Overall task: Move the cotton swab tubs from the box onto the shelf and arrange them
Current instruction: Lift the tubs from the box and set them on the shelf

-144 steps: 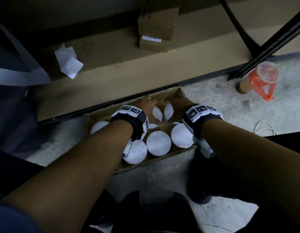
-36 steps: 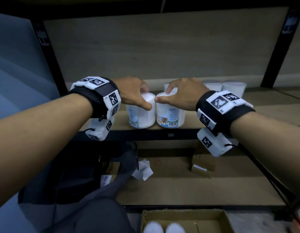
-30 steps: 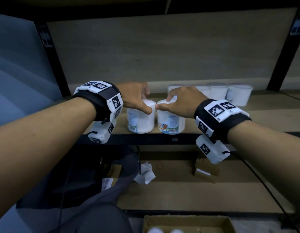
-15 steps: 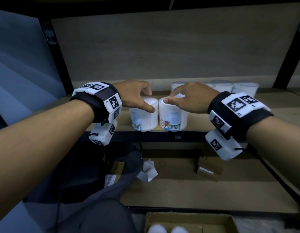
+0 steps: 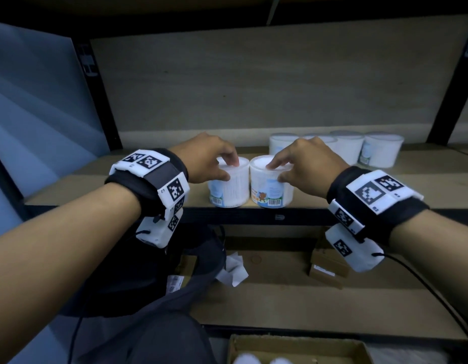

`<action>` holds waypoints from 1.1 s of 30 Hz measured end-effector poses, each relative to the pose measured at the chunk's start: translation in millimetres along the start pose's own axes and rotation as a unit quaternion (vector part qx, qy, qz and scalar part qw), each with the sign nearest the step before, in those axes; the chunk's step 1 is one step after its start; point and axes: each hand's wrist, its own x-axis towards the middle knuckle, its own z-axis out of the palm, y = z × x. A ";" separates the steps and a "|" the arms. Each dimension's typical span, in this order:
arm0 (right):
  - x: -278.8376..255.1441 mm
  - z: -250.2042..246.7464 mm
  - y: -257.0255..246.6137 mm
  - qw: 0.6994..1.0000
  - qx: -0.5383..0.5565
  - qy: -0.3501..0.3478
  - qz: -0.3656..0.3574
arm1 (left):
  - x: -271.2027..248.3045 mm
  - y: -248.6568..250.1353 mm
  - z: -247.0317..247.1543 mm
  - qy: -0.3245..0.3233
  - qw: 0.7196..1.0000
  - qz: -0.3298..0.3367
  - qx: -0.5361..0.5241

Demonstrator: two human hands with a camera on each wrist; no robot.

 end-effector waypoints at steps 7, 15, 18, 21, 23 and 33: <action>12.4 -2.8 -6.0 1.000 -0.005 -0.021 -0.006 | 5.8 -10.5 4.2 0.014 0.999 0.000 -0.032; 44.0 13.9 -7.5 1.000 -0.001 -0.025 0.010 | 18.4 -36.6 12.5 0.032 0.997 -0.029 -0.064; 59.3 16.3 -7.8 0.999 -0.015 -0.044 0.007 | 28.2 -44.7 13.1 0.025 0.998 -0.036 -0.055; 77.8 17.6 -9.1 0.998 -0.029 -0.060 0.015 | 38.5 -52.0 12.8 0.024 0.998 -0.041 -0.051; 89.8 20.4 -9.9 0.997 -0.037 -0.071 0.022 | 45.3 -56.5 12.7 0.021 0.998 -0.050 -0.042; 135.2 46.3 -1.5 0.994 -0.064 -0.089 0.028 | 83.4 -78.3 19.4 0.020 0.997 -0.068 -0.033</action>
